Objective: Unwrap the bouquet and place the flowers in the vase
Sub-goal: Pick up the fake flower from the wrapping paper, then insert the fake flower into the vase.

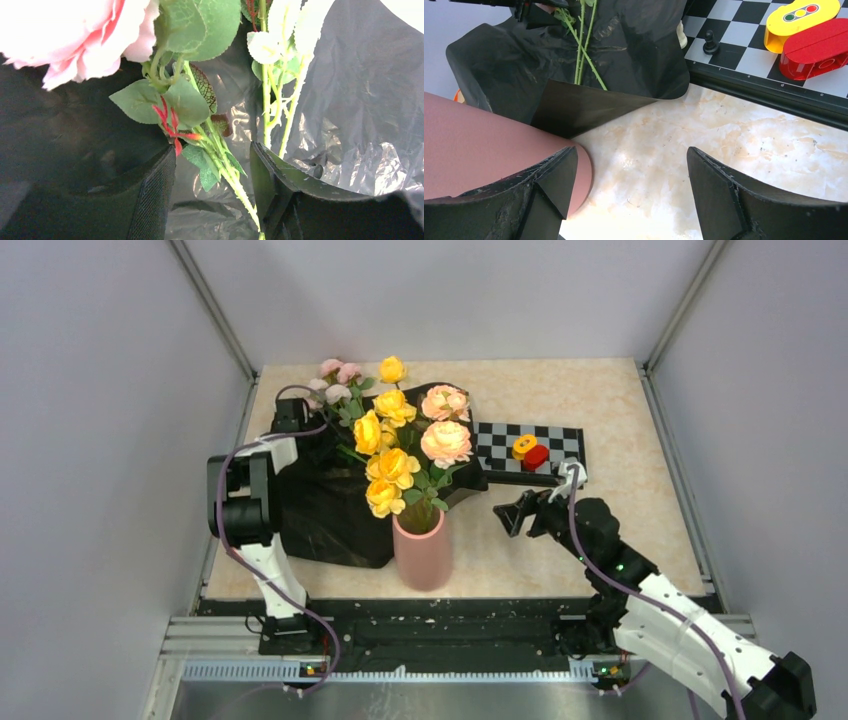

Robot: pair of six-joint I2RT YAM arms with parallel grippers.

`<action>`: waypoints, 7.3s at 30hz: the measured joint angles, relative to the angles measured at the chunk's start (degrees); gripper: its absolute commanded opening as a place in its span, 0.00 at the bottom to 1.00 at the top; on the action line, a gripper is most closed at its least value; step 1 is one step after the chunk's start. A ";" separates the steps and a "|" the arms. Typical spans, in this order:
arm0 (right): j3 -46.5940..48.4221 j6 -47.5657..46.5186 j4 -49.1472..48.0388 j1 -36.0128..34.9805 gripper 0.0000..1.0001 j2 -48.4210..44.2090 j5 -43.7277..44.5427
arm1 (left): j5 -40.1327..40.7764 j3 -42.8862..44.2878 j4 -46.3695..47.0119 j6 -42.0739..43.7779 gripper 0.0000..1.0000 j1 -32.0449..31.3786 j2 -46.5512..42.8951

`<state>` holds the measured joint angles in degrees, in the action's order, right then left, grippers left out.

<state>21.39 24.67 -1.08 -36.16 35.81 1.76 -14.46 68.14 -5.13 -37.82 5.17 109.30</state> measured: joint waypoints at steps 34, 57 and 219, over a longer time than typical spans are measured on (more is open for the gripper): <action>0.00 0.46 -2.54 0.00 0.80 2.40 -1.25 | -2.75 2.08 6.58 -3.82 0.29 -4.04 5.66; -0.39 0.68 -2.27 0.00 0.80 0.57 -1.20 | 4.98 -7.89 5.79 -2.23 0.00 -3.15 -7.65; 7.98 -6.08 3.65 15.08 0.97 9.35 -0.33 | -24.79 -9.40 -0.50 19.67 0.62 -33.42 -64.22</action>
<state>29.36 18.59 2.57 -21.08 45.17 1.43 -39.24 58.74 -5.63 -18.15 -28.25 45.08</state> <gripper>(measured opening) 0.970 0.556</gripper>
